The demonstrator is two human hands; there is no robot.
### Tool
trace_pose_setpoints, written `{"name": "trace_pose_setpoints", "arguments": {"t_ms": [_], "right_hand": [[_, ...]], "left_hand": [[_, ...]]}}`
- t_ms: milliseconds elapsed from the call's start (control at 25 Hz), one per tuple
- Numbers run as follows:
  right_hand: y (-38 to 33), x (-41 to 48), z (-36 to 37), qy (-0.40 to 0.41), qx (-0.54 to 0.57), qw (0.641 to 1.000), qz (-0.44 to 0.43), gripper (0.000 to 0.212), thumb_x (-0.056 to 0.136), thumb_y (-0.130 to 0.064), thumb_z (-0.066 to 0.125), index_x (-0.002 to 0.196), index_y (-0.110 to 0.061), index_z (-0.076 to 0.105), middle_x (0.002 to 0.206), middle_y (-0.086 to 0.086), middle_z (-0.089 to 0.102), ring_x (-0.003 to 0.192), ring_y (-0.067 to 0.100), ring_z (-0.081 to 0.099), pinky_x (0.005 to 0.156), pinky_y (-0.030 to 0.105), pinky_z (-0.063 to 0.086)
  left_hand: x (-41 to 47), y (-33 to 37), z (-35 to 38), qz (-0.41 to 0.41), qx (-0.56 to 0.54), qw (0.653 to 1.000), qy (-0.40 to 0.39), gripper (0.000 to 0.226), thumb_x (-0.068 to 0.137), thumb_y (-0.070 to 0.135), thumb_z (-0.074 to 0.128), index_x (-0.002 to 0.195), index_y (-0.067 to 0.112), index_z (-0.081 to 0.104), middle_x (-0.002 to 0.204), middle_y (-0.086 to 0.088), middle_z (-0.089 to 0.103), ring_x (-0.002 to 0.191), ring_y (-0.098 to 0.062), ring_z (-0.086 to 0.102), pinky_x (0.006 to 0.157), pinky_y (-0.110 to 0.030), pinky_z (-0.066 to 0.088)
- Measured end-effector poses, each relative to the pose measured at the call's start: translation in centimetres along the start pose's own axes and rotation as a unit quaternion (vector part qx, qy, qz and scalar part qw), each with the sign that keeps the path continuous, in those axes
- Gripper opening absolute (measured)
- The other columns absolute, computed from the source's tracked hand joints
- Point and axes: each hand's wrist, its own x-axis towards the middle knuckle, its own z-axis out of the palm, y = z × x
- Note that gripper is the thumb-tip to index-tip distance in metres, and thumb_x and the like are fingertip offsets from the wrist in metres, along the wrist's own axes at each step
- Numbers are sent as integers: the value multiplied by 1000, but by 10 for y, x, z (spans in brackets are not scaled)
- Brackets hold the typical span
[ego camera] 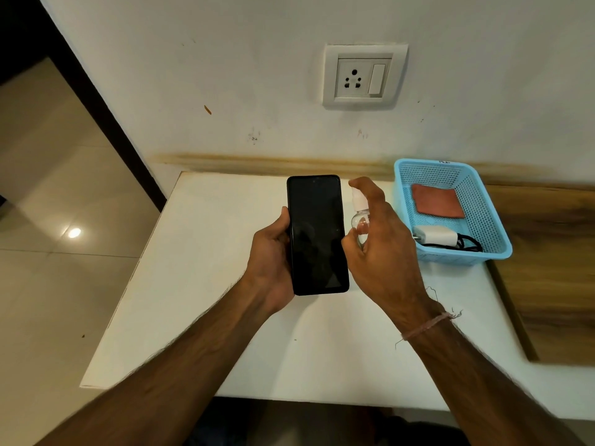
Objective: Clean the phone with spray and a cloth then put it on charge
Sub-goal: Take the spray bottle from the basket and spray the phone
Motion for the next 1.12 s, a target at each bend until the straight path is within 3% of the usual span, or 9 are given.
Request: {"name": "trace_pose_setpoints", "arguments": {"t_ms": [200, 400, 520, 640, 880, 1120], "right_hand": [[-1, -3, -8, 2, -9, 1000, 1, 72, 85, -14, 65, 143, -37, 28, 116, 4, 60, 86, 6, 46, 78, 21, 42], [-1, -24, -22, -43, 3, 999, -7, 79, 82, -12, 65, 143, -41, 26, 112, 0, 60, 85, 8, 52, 75, 13, 41], [-4, -34, -24, -58, 7, 998, -2, 77, 81, -11, 68, 143, -36, 30, 110, -1, 60, 86, 8, 52, 80, 23, 44], [-4, -37, -25, -58, 0, 998, 0, 72, 81, -11, 68, 140, -34, 33, 108, -3, 57, 85, 9, 52, 78, 24, 44], [-4, -37, -22, -64, -1, 998, -6, 66, 82, -13, 67, 136, -33, 36, 91, -11, 47, 60, -4, 41, 66, 23, 44], [-2, -30, -22, -47, 54, 997, 21, 79, 84, -16, 67, 144, -39, 21, 113, -13, 55, 80, 6, 58, 80, 26, 53]], "left_hand": [[2, 1, -3, 2, -9, 1000, -10, 51, 99, 58, 43, 120, 22, 73, 122, -9, 73, 113, -34, 69, 95, -49, 56], [4, 7, -8, 14, -26, 1000, -11, 50, 99, 56, 45, 122, 21, 72, 124, -9, 72, 109, -32, 71, 93, -46, 57], [5, 10, -10, 24, -39, 999, -11, 49, 100, 53, 46, 119, 19, 74, 123, -9, 72, 108, -32, 71, 92, -48, 58], [5, 10, -11, 29, -45, 998, -14, 48, 100, 52, 46, 122, 18, 72, 124, -9, 72, 108, -32, 70, 94, -49, 56], [6, 10, -12, 34, -39, 999, -14, 48, 100, 54, 45, 117, 19, 74, 121, -9, 73, 104, -32, 71, 94, -50, 55], [6, 12, -12, 33, -40, 999, -17, 48, 100, 54, 46, 116, 19, 75, 120, -8, 73, 101, -31, 73, 87, -47, 60]]}}
